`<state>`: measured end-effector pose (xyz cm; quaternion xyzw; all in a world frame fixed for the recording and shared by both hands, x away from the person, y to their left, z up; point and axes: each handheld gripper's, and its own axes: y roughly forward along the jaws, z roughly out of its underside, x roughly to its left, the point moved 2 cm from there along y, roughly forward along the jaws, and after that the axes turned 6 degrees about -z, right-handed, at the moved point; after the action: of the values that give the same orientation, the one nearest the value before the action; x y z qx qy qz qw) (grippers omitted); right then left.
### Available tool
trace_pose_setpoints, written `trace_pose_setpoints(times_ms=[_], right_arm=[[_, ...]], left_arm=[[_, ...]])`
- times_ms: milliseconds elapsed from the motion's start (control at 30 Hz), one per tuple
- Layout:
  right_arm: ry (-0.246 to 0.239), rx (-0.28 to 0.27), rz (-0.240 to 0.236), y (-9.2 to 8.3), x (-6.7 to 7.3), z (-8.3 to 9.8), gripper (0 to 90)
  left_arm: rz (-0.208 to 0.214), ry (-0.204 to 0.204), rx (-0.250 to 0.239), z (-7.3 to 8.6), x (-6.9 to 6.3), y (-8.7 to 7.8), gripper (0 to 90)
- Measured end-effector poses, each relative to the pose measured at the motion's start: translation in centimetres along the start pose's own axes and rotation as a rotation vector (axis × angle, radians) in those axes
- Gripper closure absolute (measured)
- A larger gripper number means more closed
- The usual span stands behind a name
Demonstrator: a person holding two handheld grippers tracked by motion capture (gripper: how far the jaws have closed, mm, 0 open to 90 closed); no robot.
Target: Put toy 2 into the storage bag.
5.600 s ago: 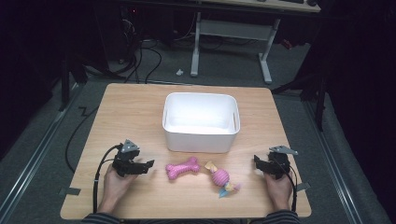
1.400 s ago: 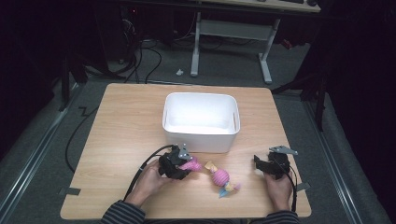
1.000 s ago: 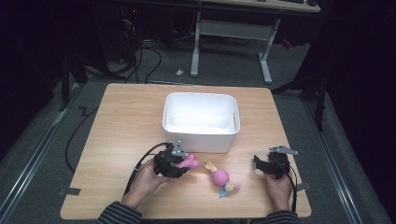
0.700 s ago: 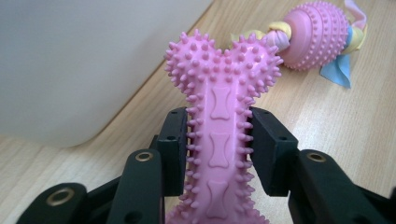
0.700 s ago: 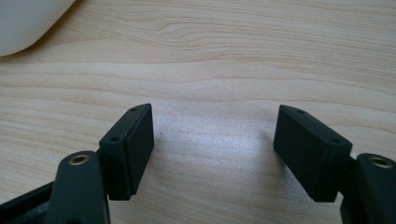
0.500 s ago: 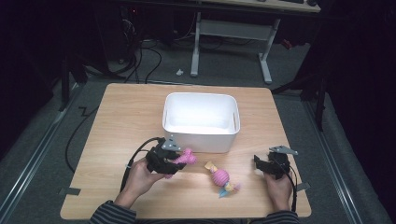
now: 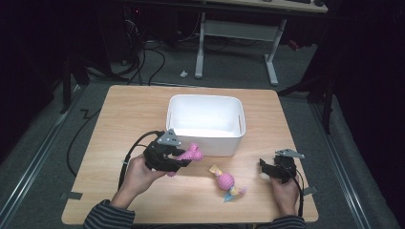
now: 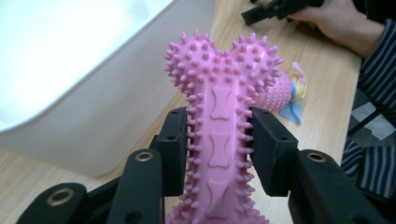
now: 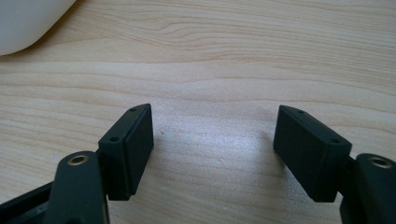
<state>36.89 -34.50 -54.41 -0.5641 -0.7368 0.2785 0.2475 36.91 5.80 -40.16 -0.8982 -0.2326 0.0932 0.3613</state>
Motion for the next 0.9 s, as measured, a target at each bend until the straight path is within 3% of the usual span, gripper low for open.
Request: trace_pose_setpoints(times_ms=[367,567,800,900], right_arm=[[0.0,0.0,-0.001,0.0,0.0,0.0,29.0],[-0.005,-0.001,-0.002,0.0,0.0,0.0,29.1],[-0.005,0.0,-0.002,0.0,0.1,0.0,29.0],[-0.018,-0.003,0.0,0.0,0.1,0.0,29.0]], left_arm=[[-0.023,0.004,-0.024,-2.4,1.3,-1.7,59.7],[-0.057,0.015,-0.023,-4.2,2.3,-1.7,59.6],[-0.036,-0.004,-0.046,-5.4,3.2,-1.4,59.4],[-0.06,0.008,-0.034,-6.0,3.7,-1.2,59.4]])
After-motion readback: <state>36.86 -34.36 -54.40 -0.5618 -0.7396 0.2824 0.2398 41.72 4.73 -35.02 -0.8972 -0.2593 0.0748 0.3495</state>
